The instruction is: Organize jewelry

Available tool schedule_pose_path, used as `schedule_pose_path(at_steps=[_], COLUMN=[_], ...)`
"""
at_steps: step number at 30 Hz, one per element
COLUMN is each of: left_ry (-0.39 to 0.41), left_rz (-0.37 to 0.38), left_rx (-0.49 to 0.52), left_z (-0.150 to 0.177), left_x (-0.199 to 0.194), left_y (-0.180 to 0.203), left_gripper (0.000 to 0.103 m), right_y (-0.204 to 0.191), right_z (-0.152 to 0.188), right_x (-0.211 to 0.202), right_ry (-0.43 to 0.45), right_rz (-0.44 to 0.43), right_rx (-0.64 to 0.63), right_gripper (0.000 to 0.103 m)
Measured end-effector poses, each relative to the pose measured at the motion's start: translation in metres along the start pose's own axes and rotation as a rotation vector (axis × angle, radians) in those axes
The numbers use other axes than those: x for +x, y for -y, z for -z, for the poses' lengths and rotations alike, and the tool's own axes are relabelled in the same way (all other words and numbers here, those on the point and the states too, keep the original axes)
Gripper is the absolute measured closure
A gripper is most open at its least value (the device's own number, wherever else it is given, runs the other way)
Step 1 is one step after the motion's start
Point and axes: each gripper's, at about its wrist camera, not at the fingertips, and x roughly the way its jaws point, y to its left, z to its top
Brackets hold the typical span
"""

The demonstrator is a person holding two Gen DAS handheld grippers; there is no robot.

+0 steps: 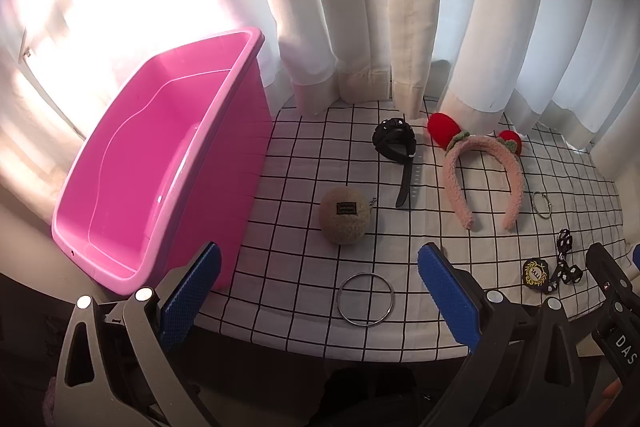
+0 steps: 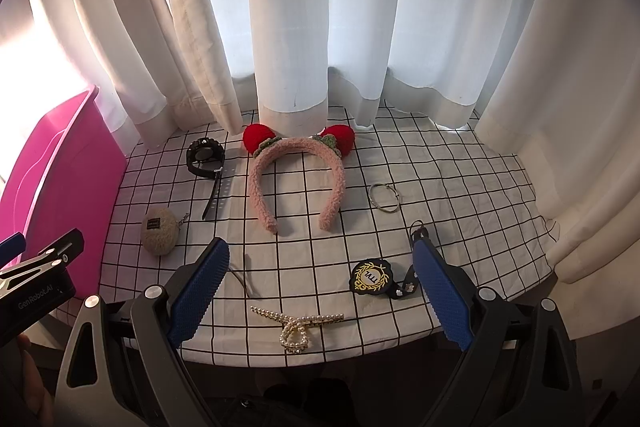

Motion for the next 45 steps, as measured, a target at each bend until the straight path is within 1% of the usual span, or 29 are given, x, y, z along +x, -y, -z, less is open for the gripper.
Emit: schedule_pose_path(at_steps=[5, 11, 35, 39, 43, 45], left_ry=[-0.002, 0.014, 0.016, 0.005, -0.017, -0.019], left_rz=[0.001, -0.007, -0.011, -0.010, 0.003, 0.003], left_rx=[0.000, 0.004, 0.004, 0.004, 0.001, -0.001], left_z=[0.001, 0.007, 0.012, 0.014, 0.020, 0.020], left_x=[-0.001, -0.005, -0.008, -0.004, -0.001, 0.004], left_y=[0.000, 0.007, 0.010, 0.011, 0.013, 0.011], left_gripper=[0.006, 0.006, 0.006, 0.006, 0.006, 0.006], right_y=[0.001, 0.005, 0.009, 0.011, 0.018, 0.022], right_z=[0.000, 0.000, 0.001, 0.003, 0.005, 0.007], right_x=[-0.004, -0.003, -0.006, -0.005, 0.001, 0.007], right_ry=[0.002, 0.004, 0.003, -0.004, -0.019, -0.028], right_rz=[-0.001, -0.008, -0.018, -0.031, -0.093, -0.109], right_rx=[0.001, 0.003, 0.006, 0.005, 0.017, 0.025], right_gripper=[0.014, 0.014, 0.014, 0.014, 0.014, 0.014])
